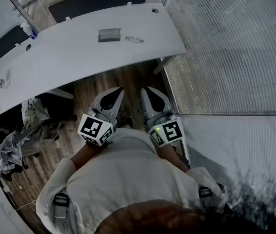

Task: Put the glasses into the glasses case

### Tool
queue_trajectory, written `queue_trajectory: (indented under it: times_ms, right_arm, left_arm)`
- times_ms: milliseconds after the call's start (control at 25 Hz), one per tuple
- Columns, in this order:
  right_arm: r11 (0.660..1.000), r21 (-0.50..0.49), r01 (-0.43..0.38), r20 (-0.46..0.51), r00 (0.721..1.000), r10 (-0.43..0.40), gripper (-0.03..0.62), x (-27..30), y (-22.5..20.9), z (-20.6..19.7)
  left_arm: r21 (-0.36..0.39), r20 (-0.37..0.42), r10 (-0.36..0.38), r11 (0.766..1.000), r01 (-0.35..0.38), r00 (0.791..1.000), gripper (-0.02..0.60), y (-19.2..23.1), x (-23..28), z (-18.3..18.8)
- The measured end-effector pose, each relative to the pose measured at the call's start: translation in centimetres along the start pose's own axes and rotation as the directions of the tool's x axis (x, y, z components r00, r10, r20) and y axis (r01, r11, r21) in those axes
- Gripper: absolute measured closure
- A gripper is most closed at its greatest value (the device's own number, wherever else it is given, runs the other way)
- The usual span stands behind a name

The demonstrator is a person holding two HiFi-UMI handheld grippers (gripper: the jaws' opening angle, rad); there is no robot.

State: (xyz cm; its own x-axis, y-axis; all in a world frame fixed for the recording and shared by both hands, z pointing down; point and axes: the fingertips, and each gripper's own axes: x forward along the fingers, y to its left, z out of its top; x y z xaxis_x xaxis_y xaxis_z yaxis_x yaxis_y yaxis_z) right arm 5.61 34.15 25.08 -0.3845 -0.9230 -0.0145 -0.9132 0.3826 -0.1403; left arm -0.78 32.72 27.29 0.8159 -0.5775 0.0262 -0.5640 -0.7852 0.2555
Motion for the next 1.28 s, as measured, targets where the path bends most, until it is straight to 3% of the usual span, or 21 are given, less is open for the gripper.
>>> queue_trajectory:
  times_ms: [760, 1280]
  right_arm:
    - [0.996, 0.056, -0.075, 0.002, 0.997, 0.075, 0.592, -1.3, -5.0, 0.2]
    - [0.995, 0.07, -0.074, -0.026, 0.997, 0.075, 0.591, 3.0, -7.6, -1.0]
  left_arm:
    - [0.008, 0.013, 0.065, 0.998, -0.066, 0.998, 0.58, -1.9, 4.8, -0.9]
    - [-0.018, -0.013, 0.07, 0.997, -0.07, 0.997, 0.58, 1.3, 7.8, -1.9]
